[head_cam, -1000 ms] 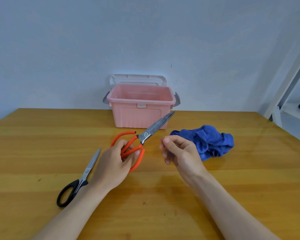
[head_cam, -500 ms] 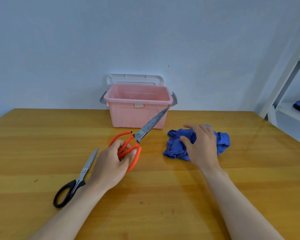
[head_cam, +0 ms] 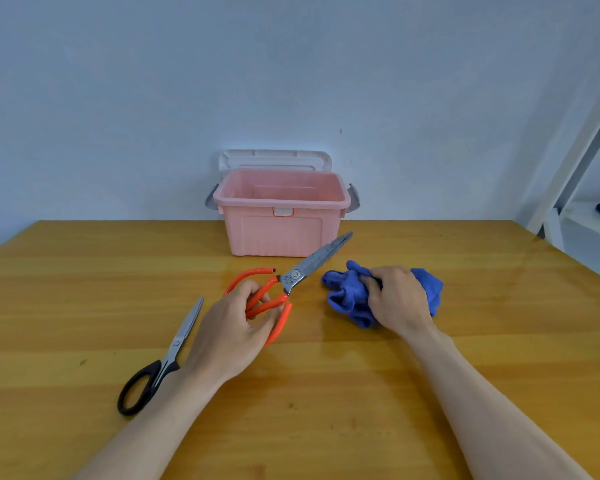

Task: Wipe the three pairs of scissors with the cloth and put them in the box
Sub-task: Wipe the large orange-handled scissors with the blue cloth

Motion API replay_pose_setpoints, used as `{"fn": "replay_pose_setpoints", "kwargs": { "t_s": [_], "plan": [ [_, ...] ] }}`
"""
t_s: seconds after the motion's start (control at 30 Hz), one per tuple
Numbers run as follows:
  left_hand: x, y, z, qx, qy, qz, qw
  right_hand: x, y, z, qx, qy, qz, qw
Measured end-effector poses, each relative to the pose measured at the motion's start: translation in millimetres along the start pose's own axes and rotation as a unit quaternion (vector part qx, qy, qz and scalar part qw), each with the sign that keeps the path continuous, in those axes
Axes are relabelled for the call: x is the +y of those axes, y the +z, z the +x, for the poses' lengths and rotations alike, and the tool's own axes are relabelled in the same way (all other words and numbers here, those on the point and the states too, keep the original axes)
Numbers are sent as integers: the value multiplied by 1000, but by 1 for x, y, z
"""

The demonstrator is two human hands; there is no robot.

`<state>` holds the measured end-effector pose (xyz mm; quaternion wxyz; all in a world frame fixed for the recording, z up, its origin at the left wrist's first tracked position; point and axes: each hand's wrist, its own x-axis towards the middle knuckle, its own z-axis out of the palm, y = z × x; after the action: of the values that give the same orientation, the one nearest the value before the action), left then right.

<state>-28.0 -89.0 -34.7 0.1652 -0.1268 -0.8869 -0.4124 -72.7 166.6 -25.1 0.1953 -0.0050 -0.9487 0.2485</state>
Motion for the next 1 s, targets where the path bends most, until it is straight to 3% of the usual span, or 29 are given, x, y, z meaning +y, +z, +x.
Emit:
{"fn": "replay_pose_setpoints", "kwargs": {
  "t_s": [0.17,0.3,0.53,0.77,0.87,1.0],
  "plan": [
    [1,-5,1,30,32,35,998,-19,-4,-6,-6,-38,129,991],
    [-1,-8,1,29,12,39,999,-29,-1,-14,-31,-57,164,984],
    [-6,-13,5,31,-44,46,997,-37,0,-25,-34,-10,160,986],
    [-5,-17,6,40,-76,49,995,-43,-15,-35,-38,-6,351,936],
    [-6,-18,6,40,-79,45,995,-42,-21,-37,-11,-86,300,950],
    [-7,-17,7,37,-80,44,995,-44,-26,-42,-51,-189,203,959]
  ]
}}
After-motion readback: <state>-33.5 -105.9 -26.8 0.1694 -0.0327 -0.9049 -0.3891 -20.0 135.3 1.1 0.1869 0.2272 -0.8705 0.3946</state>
